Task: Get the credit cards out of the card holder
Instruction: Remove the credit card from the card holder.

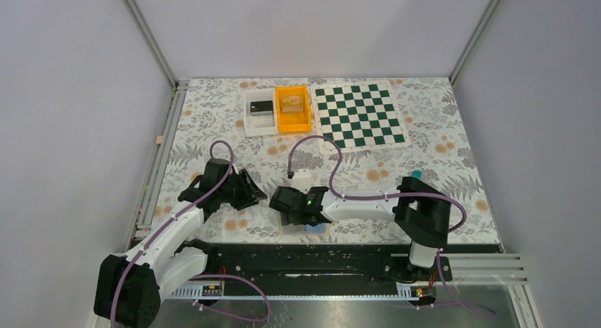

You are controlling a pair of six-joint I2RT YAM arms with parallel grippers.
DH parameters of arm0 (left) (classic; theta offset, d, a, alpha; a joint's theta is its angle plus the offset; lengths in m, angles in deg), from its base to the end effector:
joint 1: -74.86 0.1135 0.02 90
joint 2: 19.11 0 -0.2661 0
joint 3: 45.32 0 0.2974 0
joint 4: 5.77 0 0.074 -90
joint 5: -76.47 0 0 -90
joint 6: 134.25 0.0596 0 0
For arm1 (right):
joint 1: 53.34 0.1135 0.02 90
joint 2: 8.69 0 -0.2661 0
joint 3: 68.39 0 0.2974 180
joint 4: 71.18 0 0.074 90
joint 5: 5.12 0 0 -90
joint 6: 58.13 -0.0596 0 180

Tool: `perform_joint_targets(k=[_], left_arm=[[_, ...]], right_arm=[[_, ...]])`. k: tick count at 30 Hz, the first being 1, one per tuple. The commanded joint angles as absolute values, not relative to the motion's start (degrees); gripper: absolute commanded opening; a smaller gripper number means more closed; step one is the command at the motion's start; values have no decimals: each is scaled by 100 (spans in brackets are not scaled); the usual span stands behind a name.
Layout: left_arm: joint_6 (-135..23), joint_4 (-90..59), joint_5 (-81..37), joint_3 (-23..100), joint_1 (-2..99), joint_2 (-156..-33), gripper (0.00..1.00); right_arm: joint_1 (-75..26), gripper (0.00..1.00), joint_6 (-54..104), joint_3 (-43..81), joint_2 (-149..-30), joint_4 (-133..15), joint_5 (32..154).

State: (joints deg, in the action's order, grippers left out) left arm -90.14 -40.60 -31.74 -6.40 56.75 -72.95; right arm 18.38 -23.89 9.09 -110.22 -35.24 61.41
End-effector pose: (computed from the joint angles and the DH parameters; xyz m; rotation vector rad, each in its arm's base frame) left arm 0.2173 -0.0907 0.1521 -0.4720 2.5396 -0.8512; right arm 0.1509 0.3810 0.1416 -0.2113 2.5201 0.3749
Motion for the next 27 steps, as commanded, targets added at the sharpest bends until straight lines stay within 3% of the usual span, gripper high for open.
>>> perform_joint_targets(k=[1,14,27], left_arm=[[-8936,-4088,-3354,-460,5771,-7222,42],[-8982,-3943,-3462,-580,5779,-7284,42],[-9013,-3876,-3538,-635,5777,-7316,42]], right_arm=[[1933,73,-2551,1266,-11277,-2925,5804],[1957,78,-2592,1304,-11528,-3072,5950],[2007,75,-2587,1364,-11335,-3131,5934]])
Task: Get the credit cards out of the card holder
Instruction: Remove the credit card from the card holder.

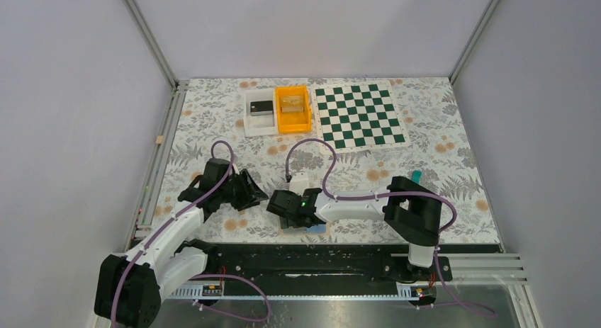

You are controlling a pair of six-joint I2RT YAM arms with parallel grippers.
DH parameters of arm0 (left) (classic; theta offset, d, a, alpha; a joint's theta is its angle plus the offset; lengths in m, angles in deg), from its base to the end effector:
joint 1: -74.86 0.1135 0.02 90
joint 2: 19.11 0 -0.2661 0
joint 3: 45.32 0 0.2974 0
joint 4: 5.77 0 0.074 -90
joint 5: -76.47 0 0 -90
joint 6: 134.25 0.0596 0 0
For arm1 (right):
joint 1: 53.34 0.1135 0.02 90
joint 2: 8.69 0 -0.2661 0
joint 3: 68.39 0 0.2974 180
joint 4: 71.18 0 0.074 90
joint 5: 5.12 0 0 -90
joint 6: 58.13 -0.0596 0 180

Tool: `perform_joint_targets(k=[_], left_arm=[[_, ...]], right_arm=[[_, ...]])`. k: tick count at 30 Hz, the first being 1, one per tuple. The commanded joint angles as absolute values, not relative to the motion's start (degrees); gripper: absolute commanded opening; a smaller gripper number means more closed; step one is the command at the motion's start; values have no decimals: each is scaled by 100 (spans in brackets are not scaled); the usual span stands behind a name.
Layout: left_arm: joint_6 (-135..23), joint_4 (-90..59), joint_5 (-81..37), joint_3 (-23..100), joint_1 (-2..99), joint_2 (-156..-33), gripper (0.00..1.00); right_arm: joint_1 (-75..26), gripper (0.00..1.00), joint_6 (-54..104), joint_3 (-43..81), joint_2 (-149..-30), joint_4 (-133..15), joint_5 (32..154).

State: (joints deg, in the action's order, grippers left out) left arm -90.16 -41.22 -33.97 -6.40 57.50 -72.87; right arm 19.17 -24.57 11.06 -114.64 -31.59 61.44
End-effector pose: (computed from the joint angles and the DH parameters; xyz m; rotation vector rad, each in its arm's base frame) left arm 0.2163 -0.0894 0.1521 -0.4755 2.5532 -0.8887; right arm 0.1463 0.3853 0.1190 -0.2490 2.5763 0.2629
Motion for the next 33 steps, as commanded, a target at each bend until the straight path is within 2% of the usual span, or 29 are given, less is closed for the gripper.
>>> perform_joint_targets(k=[1,12,21,33], left_arm=[[-9013,-3872,-3543,-643,5774,-7309,42],[-9013,-3877,-3564,-653,5771,-7279,42],[-9035,-3858,-3591,-653,5773,-7316,43],[-9194,-3231,-4091,-1017,5601,-7481,41]], right_arm=[[2009,75,-2594,1371,-11318,-3131,5926],[2032,75,-2640,1391,-11512,-3125,5956],[2044,70,-2652,1424,-11774,-3131,6111],[2048,36,-2749,910,-11504,-3630,6211]])
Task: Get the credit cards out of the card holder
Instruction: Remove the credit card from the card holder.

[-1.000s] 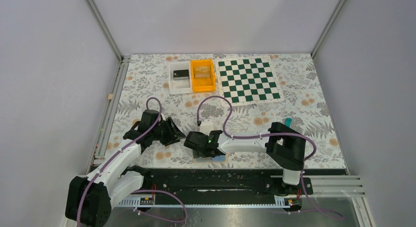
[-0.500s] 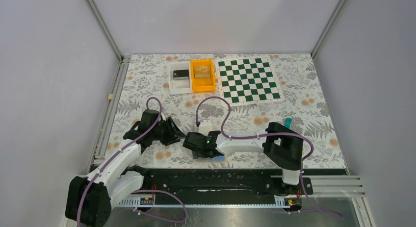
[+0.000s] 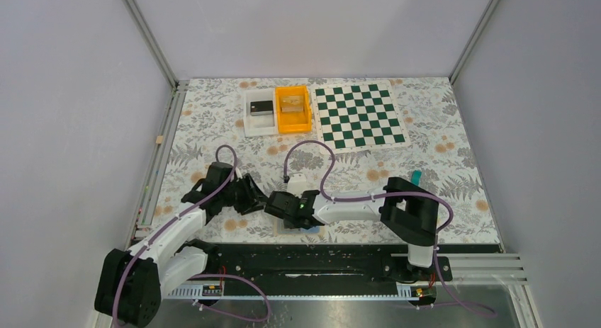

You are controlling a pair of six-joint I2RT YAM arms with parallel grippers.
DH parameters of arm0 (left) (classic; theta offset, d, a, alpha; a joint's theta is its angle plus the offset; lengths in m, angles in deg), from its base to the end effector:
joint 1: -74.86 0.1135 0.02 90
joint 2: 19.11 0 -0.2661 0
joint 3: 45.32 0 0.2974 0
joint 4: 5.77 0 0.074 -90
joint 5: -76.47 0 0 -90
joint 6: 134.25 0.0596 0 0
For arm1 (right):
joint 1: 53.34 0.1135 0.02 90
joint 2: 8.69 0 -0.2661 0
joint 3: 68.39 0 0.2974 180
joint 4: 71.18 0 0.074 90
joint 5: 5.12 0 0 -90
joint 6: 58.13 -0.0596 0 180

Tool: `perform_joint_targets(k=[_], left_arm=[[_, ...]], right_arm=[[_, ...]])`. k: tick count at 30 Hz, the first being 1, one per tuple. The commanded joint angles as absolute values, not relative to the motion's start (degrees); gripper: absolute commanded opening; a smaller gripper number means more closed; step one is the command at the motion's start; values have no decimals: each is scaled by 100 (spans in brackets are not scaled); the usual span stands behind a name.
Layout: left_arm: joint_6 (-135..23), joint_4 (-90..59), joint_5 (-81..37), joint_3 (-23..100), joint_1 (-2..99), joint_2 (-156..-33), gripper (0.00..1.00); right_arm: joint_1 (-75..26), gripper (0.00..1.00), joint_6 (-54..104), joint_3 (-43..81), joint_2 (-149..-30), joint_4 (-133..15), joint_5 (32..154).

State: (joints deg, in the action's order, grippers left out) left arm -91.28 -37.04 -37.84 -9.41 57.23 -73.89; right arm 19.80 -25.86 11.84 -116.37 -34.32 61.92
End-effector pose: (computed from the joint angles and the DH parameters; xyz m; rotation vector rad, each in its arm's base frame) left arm 0.2119 -0.0931 0.1362 -0.4639 2.5695 -0.9785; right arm 0.1442 0.3958 0.1138 -0.2274 2.5715 0.3171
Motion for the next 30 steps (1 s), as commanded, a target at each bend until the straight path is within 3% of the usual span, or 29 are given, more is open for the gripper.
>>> perform_joint_targets(k=[1,12,21,30], left_arm=[[-9175,-3226,-4084,-1005,5527,-7533,40],[-9308,-2725,-3913,-1176,5032,-8013,27],[-9281,-2538,-3746,-1189,4846,-8360,12],[-9400,-2285,-3581,-1215,4542,-8691,9]], right_arm=[[2045,35,-2761,863,-11468,-3664,6205],[2034,21,-2864,128,-11117,-4413,6185],[1981,19,-2902,-235,-10964,-4845,6272],[1931,19,-2930,-465,-10870,-5091,6366]])
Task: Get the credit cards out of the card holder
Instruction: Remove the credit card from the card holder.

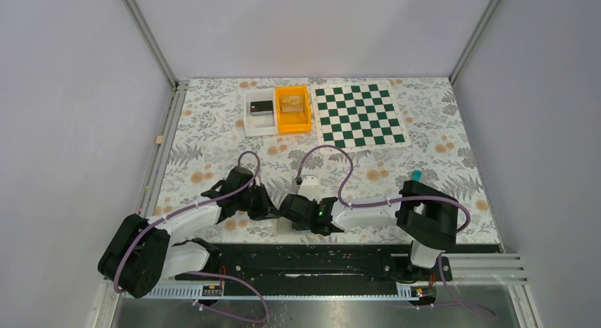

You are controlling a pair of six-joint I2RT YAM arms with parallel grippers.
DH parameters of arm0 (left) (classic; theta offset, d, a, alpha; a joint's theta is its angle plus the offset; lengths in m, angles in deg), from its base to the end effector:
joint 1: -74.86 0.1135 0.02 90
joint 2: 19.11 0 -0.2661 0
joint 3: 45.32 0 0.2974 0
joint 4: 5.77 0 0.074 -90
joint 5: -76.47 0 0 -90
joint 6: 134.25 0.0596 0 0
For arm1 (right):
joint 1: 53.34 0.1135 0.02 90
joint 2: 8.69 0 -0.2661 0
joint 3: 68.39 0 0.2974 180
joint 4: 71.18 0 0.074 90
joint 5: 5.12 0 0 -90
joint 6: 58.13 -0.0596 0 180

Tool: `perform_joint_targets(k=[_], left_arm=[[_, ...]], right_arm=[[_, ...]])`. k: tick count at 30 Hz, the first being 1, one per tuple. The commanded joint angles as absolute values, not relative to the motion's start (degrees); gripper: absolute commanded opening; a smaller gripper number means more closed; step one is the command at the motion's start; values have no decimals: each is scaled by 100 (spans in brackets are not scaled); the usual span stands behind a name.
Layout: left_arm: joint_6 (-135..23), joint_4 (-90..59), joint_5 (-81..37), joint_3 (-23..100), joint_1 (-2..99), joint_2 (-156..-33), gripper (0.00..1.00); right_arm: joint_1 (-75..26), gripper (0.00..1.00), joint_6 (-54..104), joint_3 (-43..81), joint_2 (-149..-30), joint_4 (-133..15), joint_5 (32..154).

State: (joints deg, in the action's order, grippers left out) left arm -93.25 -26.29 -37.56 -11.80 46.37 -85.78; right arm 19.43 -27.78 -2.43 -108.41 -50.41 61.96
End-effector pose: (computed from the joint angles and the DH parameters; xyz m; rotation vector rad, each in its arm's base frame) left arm 0.1991 -0.1357 0.0917 -0.2979 2.7153 -1.0119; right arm 0.1368 0.3627 0.1055 -0.1239 2.4880 0.5242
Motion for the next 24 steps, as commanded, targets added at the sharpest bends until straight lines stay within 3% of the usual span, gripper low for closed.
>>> perform_joint_targets(k=[1,14,24], left_arm=[[-9404,-2292,-3555,-1215,4520,-8710,9],[-9343,-2745,-2990,-1184,4278,-8727,7],[-9496,-2355,-3235,-1285,4089,-8685,7]], right_arm=[[1918,19,-2930,-478,-10849,-5100,6369],[1895,19,-2934,-547,-10793,-5238,6435],[1890,25,-2873,-551,-10615,-5326,6419]])
